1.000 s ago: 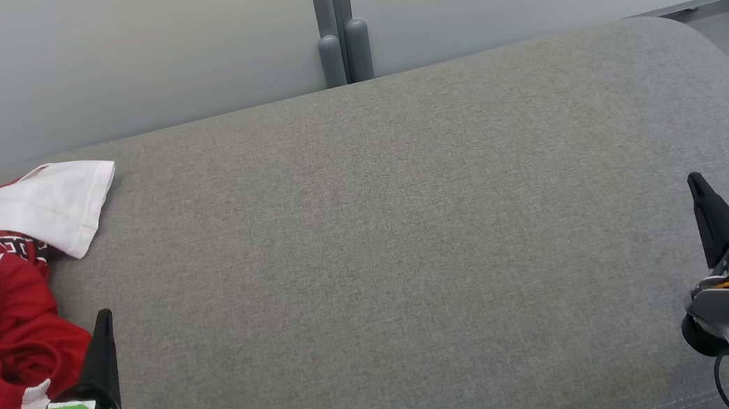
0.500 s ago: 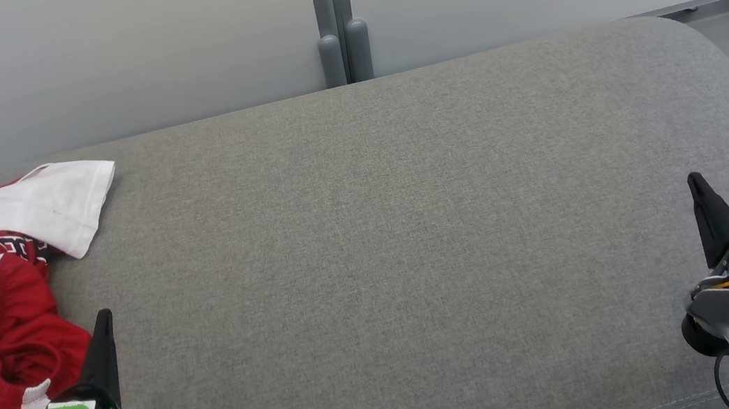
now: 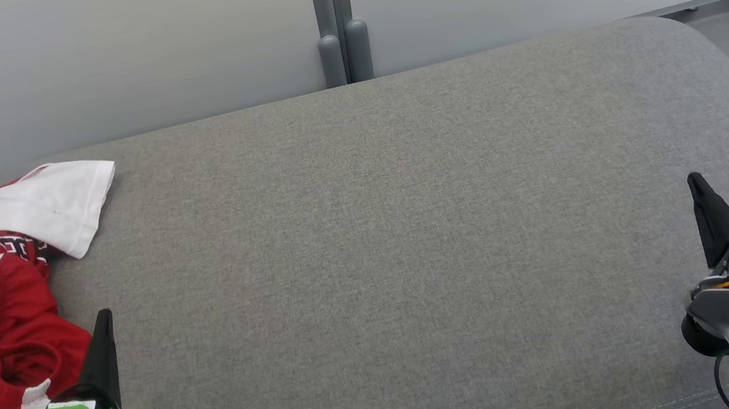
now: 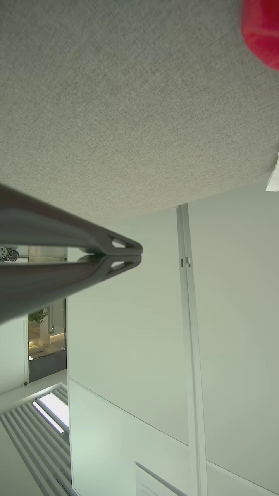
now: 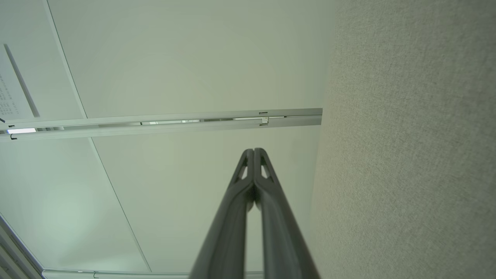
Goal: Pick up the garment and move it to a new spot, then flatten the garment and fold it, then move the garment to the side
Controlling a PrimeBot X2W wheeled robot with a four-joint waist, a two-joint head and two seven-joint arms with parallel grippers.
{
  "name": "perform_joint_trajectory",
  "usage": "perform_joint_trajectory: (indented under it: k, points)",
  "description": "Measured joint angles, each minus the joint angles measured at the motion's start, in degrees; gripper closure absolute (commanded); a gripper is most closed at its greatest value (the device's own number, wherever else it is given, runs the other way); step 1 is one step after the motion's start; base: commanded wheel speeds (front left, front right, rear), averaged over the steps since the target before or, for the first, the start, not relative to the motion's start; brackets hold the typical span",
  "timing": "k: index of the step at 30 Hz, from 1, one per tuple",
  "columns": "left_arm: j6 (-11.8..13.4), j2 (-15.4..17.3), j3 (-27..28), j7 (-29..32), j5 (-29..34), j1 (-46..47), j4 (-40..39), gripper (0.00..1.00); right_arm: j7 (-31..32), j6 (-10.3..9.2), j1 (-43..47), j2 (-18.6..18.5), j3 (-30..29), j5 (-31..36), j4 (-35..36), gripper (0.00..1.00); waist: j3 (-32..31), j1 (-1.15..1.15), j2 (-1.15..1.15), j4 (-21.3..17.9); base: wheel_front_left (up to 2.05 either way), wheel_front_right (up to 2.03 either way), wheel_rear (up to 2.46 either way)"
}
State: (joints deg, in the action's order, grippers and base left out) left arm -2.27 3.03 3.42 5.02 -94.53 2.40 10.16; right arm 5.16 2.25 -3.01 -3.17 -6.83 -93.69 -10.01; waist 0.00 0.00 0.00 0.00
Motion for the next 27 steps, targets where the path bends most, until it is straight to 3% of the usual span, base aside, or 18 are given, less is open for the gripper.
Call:
perform_joint_trajectory:
  k: [15,16,17,18,19,20,27]
  points:
    - [0.0,0.0,0.0,0.0,0.0,0.0,0.0,1.0,0.0,0.01,0.0,0.0,0.0,0.0,0.0,1.0,0.0,0.0,0.0,0.0,0.0,0.0,0.0]
    - [0.0,-0.1,0.0,0.0,0.0,0.0,0.1,0.0,0.0,-0.01,0.0,0.1,0.0,0.0,-0.1,0.0,0.0,0.0,0.0,0.0,0.0,0.0,0.0]
    - [0.0,-0.2,0.0,0.0,-0.1,-0.2,0.6,0.0,0.0,-0.04,0.2,0.1,0.0,0.0,-0.5,0.0,0.0,0.0,0.0,0.0,0.0,0.0,0.0]
    - [0.0,-0.5,-0.1,0.0,-0.1,-0.6,1.3,1.0,-0.1,-0.11,0.7,0.4,0.0,0.0,-1.1,1.0,0.0,0.0,0.0,0.0,0.0,0.0,0.0]
    - [0.0,-0.7,-0.2,0.0,-0.1,-1.2,2.0,1.0,-0.1,-0.24,1.4,0.7,0.1,0.0,-1.7,1.0,0.0,0.0,0.0,0.0,0.0,0.0,0.0]
    - [0.0,-1.0,-0.2,0.0,-0.1,-1.8,2.7,0.0,-0.1,-0.34,2.1,1.1,0.1,0.0,-2.4,0.0,0.0,0.0,0.0,0.0,0.0,0.0,0.0]
    - [0.0,-1.5,-1.1,-0.6,0.0,-2.8,3.0,0.0,-1.0,-0.32,3.3,1.4,0.8,0.1,-3.0,0.0,0.0,0.0,0.0,0.0,0.0,0.0,0.0]
